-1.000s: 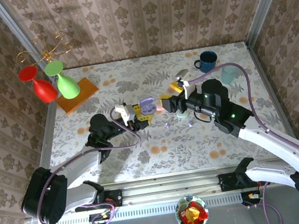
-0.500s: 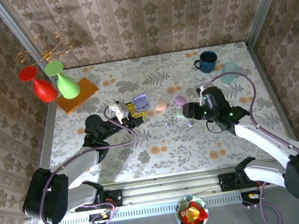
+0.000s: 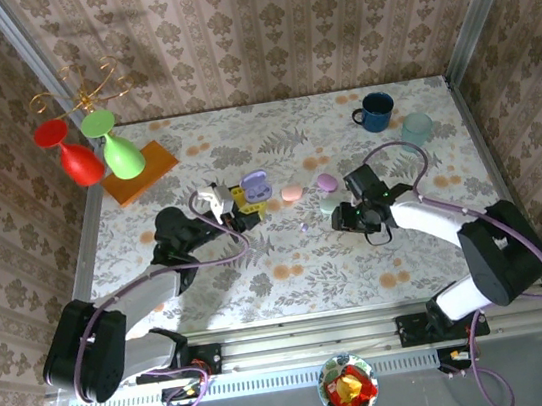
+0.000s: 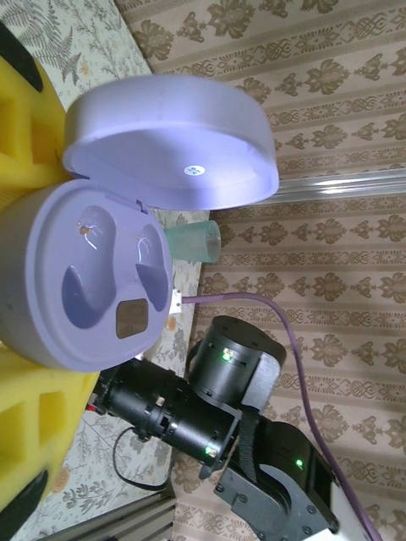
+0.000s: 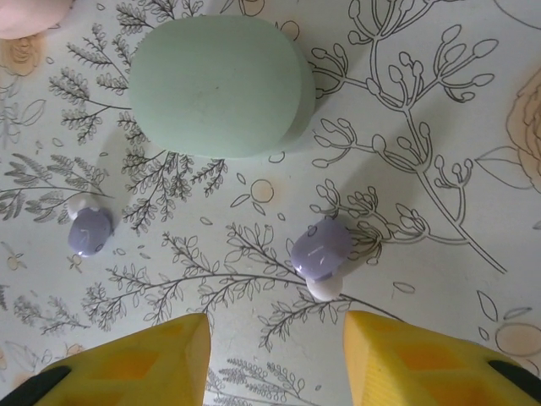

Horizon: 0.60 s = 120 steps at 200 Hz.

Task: Insert wireless bluetooth earbuds into charging case

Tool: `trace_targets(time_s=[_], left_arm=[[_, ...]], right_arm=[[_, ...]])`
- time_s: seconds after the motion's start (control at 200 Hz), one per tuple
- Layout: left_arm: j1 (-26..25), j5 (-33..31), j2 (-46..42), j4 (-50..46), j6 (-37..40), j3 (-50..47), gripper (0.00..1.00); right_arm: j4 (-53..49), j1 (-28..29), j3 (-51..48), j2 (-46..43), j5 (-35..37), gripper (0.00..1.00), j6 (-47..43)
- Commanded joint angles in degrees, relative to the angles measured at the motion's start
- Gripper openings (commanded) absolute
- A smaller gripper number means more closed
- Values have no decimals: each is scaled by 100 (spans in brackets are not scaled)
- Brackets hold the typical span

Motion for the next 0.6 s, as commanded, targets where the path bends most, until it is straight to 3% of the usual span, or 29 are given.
trace_targets(time_s=[0.0, 0.595], left_arm=[[48, 113, 30, 373, -181, -28, 35], [56, 129, -32, 422, -238, -140, 35]], right_arm=[[-15, -5, 249, 200, 61, 47, -118], [97, -9, 598, 858, 305, 49, -629]])
